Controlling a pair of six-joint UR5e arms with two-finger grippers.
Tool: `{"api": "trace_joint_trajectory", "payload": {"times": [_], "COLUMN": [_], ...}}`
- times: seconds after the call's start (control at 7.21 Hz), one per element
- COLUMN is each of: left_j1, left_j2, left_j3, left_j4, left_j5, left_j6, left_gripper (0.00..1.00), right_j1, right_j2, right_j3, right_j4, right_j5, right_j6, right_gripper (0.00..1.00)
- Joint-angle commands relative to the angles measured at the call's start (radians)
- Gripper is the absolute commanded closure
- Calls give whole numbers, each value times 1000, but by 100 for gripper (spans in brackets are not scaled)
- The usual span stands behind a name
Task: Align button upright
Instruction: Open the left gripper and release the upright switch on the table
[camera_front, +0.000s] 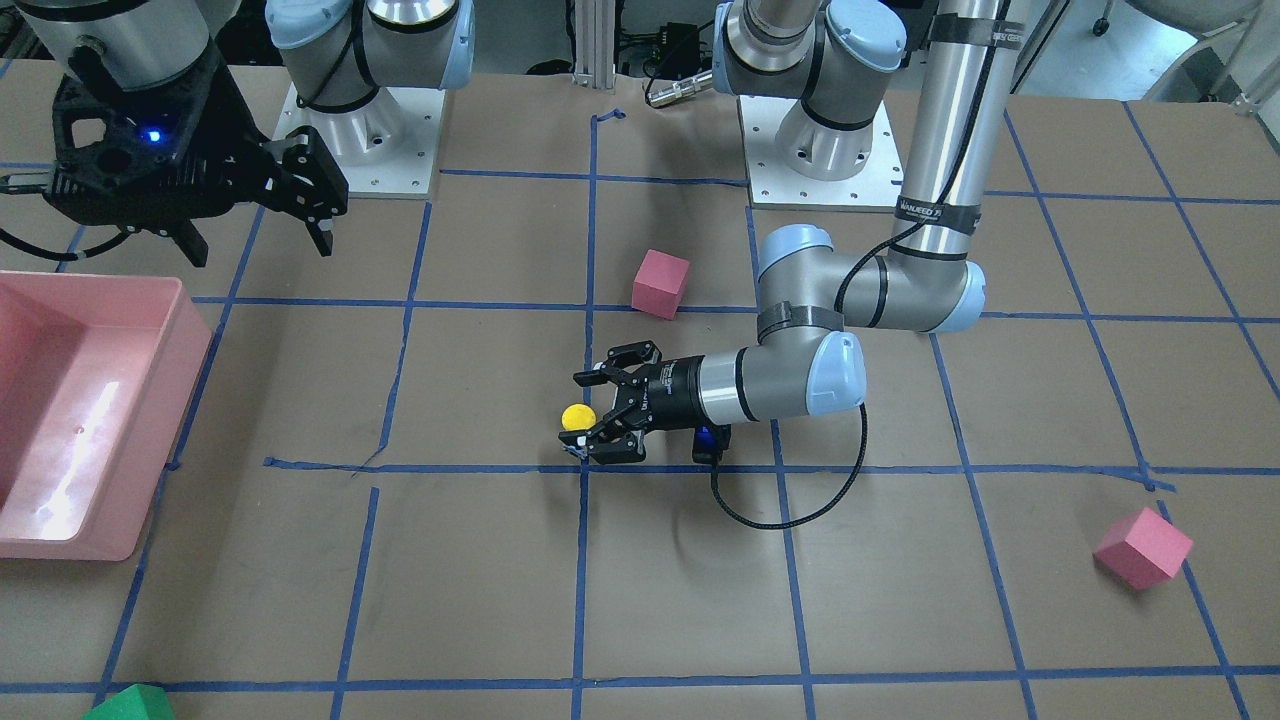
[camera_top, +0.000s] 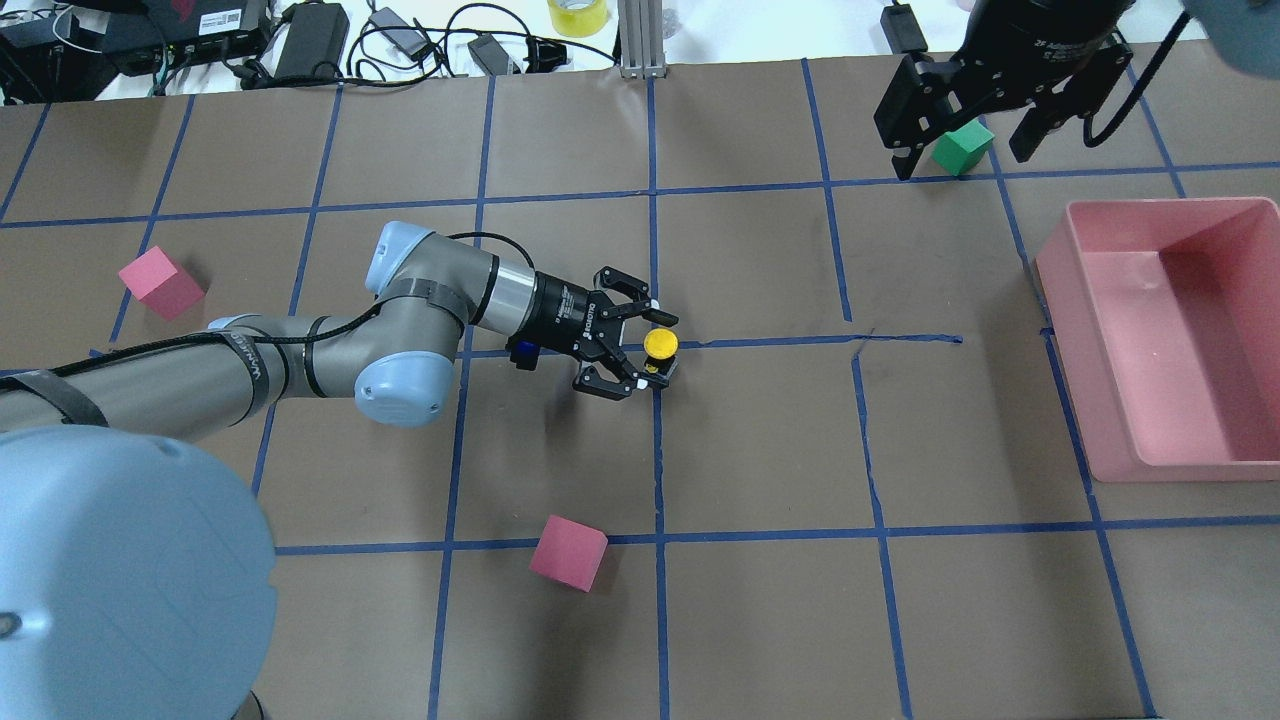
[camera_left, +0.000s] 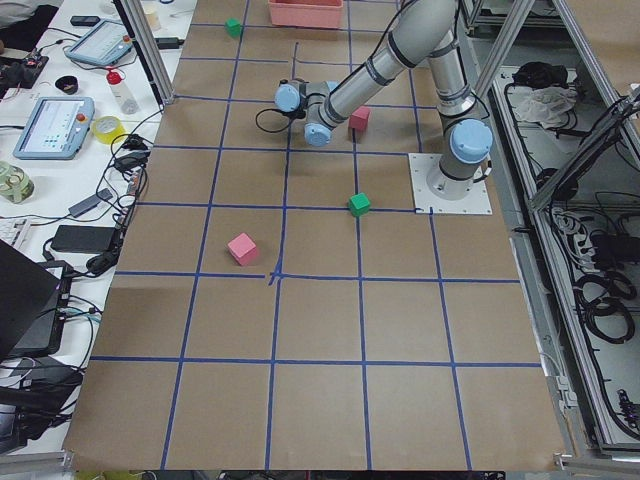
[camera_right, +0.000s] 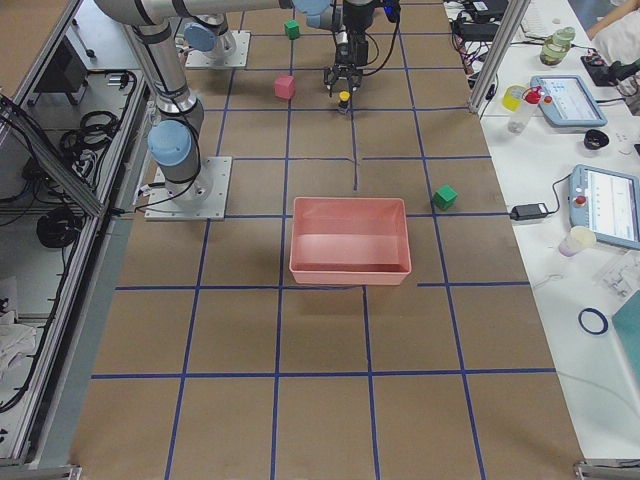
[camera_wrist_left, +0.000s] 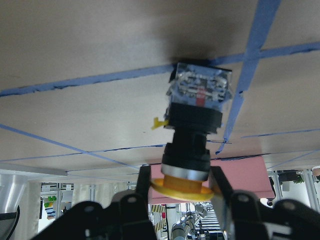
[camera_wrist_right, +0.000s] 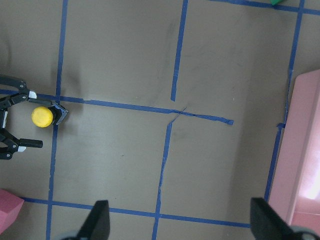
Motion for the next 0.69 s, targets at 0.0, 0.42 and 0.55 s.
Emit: {"api": "trace_joint_trajectory", "payload": {"times": [0.0,0.42,0.55], "left_j1": [0,0,2], "left_j2": [20,83,106], "left_j3": [66,219,259], "left_j4": [-2,-53,-95], "left_j5": [30,284,455], "left_j6": [-70,-22,114], "left_gripper": [0,1,0], "right_j1": [0,0,0], "right_j2": [-2,-2,-2], "right_j3": [-1,0,0], "right_j4": [0,0,0], "right_j5": [0,0,2], "right_j6": [0,0,0], "right_gripper": [0,0,0]}}
